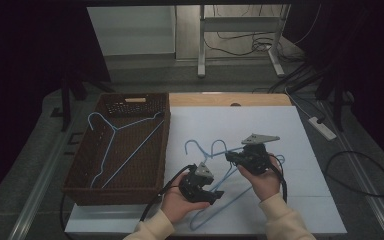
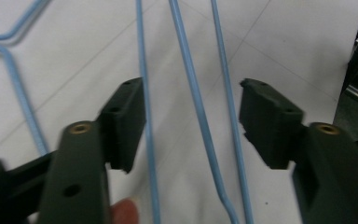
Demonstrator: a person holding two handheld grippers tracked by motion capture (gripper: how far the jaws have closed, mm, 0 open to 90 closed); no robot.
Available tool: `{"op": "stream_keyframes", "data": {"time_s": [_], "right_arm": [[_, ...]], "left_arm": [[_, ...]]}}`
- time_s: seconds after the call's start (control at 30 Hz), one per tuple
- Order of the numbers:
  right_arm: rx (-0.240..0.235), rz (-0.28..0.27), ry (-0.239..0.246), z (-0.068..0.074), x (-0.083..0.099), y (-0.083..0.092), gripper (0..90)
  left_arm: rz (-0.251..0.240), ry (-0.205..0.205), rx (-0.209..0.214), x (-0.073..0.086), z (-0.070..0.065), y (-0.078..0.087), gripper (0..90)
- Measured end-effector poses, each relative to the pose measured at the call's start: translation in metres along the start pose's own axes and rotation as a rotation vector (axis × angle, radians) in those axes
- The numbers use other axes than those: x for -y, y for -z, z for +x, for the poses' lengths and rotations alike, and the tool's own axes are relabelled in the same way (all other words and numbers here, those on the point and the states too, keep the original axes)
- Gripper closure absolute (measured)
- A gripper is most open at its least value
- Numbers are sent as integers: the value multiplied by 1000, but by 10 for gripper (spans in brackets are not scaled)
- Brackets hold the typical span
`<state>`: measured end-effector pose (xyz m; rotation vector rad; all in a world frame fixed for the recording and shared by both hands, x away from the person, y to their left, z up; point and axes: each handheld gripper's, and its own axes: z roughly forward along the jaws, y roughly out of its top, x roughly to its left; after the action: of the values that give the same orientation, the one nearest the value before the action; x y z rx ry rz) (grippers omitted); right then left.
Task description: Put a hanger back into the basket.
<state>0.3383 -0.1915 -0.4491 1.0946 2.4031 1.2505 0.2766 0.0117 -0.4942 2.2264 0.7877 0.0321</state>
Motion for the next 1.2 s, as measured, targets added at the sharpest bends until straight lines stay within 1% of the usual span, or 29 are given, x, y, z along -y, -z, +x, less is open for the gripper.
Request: {"op": "stream_keyframes", "data": {"time_s": [0.03,0.1,0.13,0.17,0.2,0.23,0.27,0.3,0.33,0.4,0.43,0.47,0.5,0.57,0.63,0.67,0.7,0.73,0.77,0.8,0.87,0.93,0.97,1.03,1.07,1.1,1.13,1.17,1.2], "right_arm": [[1,0,0,0,0,0,861],[-1,-2,-1,0,0,0,861],[1,-2,-1,0,0,1,861],[1,-4,-3,0,0,1,860],[1,-6,1,-1,0,2,860],[1,-6,1,-1,0,2,860],[1,-6,1,-1,1,2,860],[-8,-18,-5,-2,1,4,858],[-8,-18,-5,-2,1,4,858],[-20,-41,-7,-4,2,9,845],[-20,-41,-7,-4,2,9,845],[-26,-45,-11,-5,3,11,823],[-34,-68,2,-5,4,17,743],[-45,-93,0,-5,6,23,680],[-44,-124,5,-5,10,31,602],[-44,-124,5,-5,10,31,602],[-29,-159,10,-5,16,41,544],[-26,-171,12,-6,18,45,520],[-26,-171,12,-6,18,45,520],[-16,-197,16,-8,24,53,479],[-12,-223,19,-10,33,62,447],[-6,-233,18,-12,39,68,432],[-6,-233,18,-12,39,68,432],[7,-247,13,-16,49,77,414],[12,-250,12,-18,52,80,407],[12,-250,12,-18,52,80,407],[26,-255,20,-21,56,84,404],[26,-255,20,-21,56,84,404],[32,-255,25,-23,59,87,403]], "left_arm": [[4,6,14,0,0,-2,470],[16,21,48,-1,2,-4,609],[20,27,52,0,2,-5,662],[23,34,56,0,4,-5,762],[21,44,57,0,4,-5,793],[21,44,57,0,4,-5,807],[18,56,66,0,6,-5,807],[10,83,78,0,7,-5,825],[10,83,78,0,7,-5,830],[-12,106,74,1,9,-2,845],[-12,106,74,1,9,-2,852],[-25,112,76,1,10,0,852],[-37,117,86,1,10,1,860],[-58,123,92,1,9,6,860],[-73,125,109,0,9,9,861],[-73,125,109,0,9,9,861],[-85,120,116,0,8,11,862],[-90,117,121,0,7,12,862],[-90,117,121,0,7,12,862],[-102,110,127,-1,6,16,862],[-118,113,144,-2,4,20,863],[-133,110,154,-5,3,25,863],[-133,110,154,-5,3,25,863],[-151,104,152,-7,2,30,863],[-166,101,152,-8,2,35,863],[-166,101,152,-8,2,35,862],[-175,96,150,-9,2,40,863],[-175,96,150,-9,2,40,863],[-189,95,150,-9,2,43,863]]}}
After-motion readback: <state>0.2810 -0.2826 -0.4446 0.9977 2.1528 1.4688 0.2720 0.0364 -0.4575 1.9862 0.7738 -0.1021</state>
